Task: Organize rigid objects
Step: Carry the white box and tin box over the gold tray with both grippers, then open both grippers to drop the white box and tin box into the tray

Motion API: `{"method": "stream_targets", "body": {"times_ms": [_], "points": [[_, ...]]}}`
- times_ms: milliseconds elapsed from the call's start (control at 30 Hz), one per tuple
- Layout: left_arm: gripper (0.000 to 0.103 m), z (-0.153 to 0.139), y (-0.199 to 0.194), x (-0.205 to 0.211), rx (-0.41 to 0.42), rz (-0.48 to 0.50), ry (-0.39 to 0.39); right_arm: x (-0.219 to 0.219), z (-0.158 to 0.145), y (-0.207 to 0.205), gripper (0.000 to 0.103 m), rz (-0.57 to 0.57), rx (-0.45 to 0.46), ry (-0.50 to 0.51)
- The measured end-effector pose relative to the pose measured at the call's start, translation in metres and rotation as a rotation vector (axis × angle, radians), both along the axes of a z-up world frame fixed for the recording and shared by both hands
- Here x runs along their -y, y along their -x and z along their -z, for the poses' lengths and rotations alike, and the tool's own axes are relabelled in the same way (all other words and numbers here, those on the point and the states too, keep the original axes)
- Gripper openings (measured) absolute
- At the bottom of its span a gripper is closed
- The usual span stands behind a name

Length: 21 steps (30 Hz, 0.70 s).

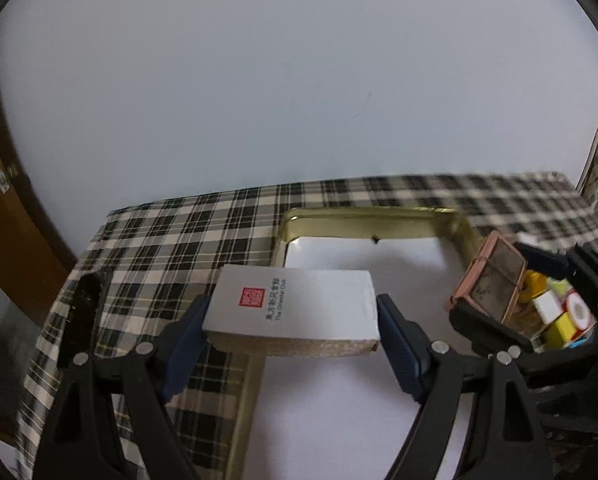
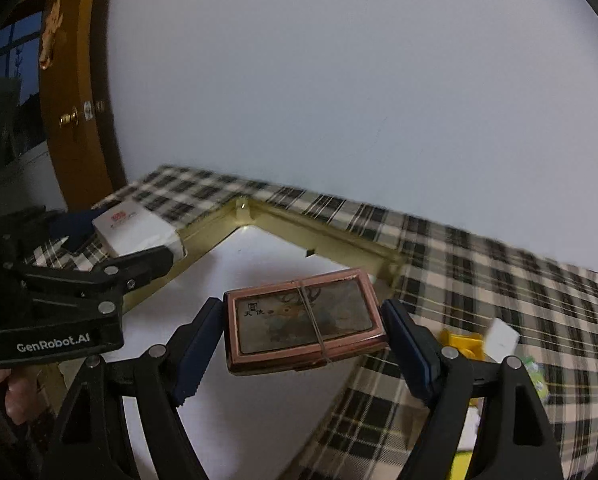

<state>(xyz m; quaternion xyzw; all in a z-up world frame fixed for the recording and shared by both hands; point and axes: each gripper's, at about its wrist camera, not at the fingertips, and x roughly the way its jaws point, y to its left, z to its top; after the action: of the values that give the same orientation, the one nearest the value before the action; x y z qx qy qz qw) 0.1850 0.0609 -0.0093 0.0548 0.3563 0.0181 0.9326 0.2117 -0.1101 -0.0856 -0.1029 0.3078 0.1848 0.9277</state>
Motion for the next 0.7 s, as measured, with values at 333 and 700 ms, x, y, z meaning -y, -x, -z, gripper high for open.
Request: {"method": "stream_targets", "body": {"times_ms": [333, 700], "points": [[0.086, 0.012, -0.023, -0.011, -0.099, 0.01, 0.043, -0.009, 0.01, -0.032, 0.084, -0.009, -0.1, 0.018], [0.102, 0.0, 0.05, -0.003, 0.084, -0.011, 0.109, 0.062, -0.015, 0.042, 0.088, 0.012, 0.004, -0.044]]}}
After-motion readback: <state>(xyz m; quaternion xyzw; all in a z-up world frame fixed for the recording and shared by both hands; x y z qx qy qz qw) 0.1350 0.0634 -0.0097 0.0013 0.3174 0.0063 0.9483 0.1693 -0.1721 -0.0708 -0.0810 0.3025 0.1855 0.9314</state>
